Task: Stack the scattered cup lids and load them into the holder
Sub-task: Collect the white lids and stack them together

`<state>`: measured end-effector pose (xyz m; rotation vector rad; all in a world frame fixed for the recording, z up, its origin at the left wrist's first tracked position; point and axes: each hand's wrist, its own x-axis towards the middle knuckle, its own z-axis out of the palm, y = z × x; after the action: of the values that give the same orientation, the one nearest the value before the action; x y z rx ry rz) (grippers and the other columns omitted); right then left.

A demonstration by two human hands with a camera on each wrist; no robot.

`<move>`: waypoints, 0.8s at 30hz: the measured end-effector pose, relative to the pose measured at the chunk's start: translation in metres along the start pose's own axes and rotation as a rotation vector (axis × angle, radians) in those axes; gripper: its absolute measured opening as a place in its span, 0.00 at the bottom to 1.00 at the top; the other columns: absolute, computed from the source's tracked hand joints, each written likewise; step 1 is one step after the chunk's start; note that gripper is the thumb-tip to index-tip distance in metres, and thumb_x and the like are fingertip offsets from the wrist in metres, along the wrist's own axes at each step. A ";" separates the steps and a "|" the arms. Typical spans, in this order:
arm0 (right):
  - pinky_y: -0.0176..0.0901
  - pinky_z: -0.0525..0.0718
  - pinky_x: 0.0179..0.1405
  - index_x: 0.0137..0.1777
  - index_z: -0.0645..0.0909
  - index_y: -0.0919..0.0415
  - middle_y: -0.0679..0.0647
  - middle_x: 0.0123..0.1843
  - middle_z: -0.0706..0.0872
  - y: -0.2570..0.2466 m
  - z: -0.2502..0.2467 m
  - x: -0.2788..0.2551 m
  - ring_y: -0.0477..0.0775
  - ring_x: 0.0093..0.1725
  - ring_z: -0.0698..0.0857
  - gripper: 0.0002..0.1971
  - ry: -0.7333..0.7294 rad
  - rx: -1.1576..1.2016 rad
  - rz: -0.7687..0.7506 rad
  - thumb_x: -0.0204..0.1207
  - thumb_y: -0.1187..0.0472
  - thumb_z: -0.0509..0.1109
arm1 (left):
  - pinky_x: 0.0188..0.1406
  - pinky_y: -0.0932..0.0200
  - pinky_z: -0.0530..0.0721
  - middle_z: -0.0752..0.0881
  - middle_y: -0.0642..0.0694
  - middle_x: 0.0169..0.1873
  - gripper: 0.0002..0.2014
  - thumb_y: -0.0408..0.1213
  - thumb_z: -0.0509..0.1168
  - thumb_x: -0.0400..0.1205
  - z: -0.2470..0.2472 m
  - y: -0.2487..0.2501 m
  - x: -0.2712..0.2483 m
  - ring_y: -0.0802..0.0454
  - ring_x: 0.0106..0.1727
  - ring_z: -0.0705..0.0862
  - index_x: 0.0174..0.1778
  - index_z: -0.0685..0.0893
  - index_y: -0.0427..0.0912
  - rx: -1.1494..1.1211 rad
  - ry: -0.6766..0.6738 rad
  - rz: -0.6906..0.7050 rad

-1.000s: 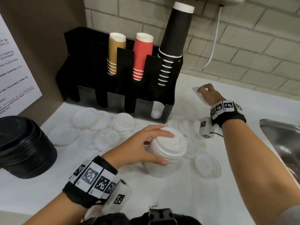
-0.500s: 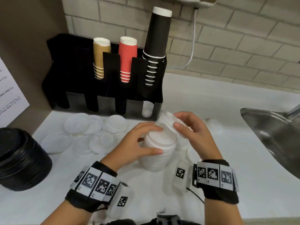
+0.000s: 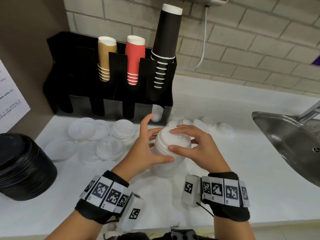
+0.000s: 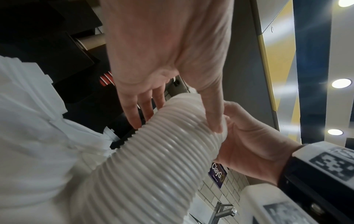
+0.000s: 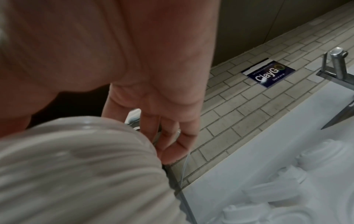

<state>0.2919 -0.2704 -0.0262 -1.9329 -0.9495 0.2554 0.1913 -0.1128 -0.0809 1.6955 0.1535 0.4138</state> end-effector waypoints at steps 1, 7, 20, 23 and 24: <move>0.24 0.77 0.52 0.54 0.88 0.46 0.44 0.63 0.84 0.000 0.000 -0.001 0.34 0.62 0.79 0.20 -0.003 -0.009 -0.005 0.61 0.56 0.85 | 0.61 0.74 0.77 0.81 0.57 0.66 0.59 0.34 0.85 0.62 0.000 0.000 0.000 0.65 0.66 0.79 0.73 0.50 0.77 -0.002 -0.001 0.001; 0.26 0.77 0.55 0.54 0.86 0.44 0.44 0.65 0.81 -0.001 0.001 -0.002 0.33 0.64 0.77 0.22 -0.037 -0.021 -0.023 0.60 0.56 0.85 | 0.66 0.70 0.77 0.80 0.59 0.68 0.54 0.38 0.85 0.63 -0.002 0.001 -0.001 0.65 0.68 0.78 0.76 0.57 0.71 0.020 -0.042 0.000; 0.53 0.69 0.73 0.65 0.80 0.43 0.60 0.70 0.74 0.063 -0.034 0.102 0.63 0.69 0.72 0.14 -0.168 -0.599 0.295 0.81 0.53 0.65 | 0.65 0.70 0.76 0.79 0.70 0.62 0.29 0.44 0.83 0.65 -0.003 0.001 -0.002 0.66 0.69 0.76 0.60 0.82 0.65 0.046 -0.064 0.026; 0.63 0.64 0.74 0.72 0.71 0.31 0.53 0.78 0.64 0.077 -0.011 0.127 0.64 0.77 0.62 0.20 -0.368 -0.952 0.319 0.81 0.46 0.62 | 0.65 0.70 0.76 0.79 0.71 0.62 0.29 0.44 0.83 0.65 -0.003 0.000 -0.003 0.65 0.69 0.76 0.59 0.82 0.67 0.046 -0.066 0.032; 0.63 0.63 0.73 0.72 0.70 0.31 0.52 0.79 0.63 0.079 -0.008 0.131 0.63 0.77 0.62 0.20 -0.383 -1.016 0.317 0.80 0.45 0.62 | 0.64 0.71 0.76 0.78 0.71 0.62 0.29 0.45 0.83 0.64 -0.004 0.000 -0.003 0.66 0.69 0.75 0.59 0.81 0.68 0.046 -0.065 0.032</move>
<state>0.4255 -0.2037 -0.0606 -3.0590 -1.1297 0.3773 0.1867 -0.1101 -0.0814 1.7566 0.0892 0.3805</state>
